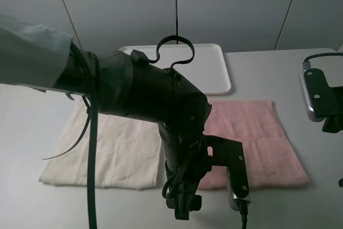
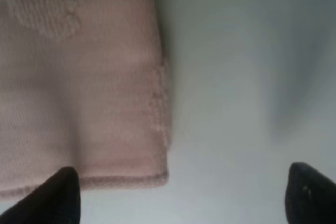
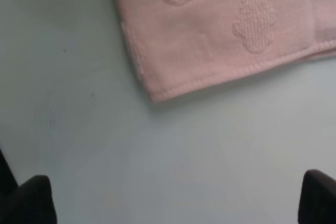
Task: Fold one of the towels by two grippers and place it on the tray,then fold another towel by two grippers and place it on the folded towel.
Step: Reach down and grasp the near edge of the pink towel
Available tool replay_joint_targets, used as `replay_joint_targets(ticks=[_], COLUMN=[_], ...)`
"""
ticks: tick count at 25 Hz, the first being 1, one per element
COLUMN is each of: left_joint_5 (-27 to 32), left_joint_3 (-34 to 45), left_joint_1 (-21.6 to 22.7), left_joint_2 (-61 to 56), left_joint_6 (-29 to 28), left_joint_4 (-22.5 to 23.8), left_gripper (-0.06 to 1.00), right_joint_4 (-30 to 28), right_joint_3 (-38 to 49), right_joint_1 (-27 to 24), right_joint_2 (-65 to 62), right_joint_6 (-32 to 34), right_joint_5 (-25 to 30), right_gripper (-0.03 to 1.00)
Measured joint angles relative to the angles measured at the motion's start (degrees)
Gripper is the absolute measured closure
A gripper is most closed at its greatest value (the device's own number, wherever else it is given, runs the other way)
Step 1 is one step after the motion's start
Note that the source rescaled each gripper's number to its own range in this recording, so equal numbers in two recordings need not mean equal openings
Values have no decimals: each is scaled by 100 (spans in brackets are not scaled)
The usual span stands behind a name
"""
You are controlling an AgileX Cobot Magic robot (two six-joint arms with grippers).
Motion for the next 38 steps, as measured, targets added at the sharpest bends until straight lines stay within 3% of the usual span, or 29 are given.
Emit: replay_joint_targets(ticks=[12, 22, 38], left_joint_5=[-160, -150, -150], left_joint_3=[-9, -56, -56], left_joint_1=[-60, -60, -60], left_joint_2=[241, 276, 276], left_joint_6=[0, -9, -31], left_joint_4=[88, 87, 103], left_gripper=[-6, -6, -6], right_joint_4=[-66, -66, 236], right_joint_3=[369, 1133, 1192], right_joint_1=[10, 10, 10], right_joint_2=[85, 85, 917], right_joint_6=[-419, -723, -1161], right_joint_5=[-70, -898, -1748], right_gripper=[-3, -3, -3])
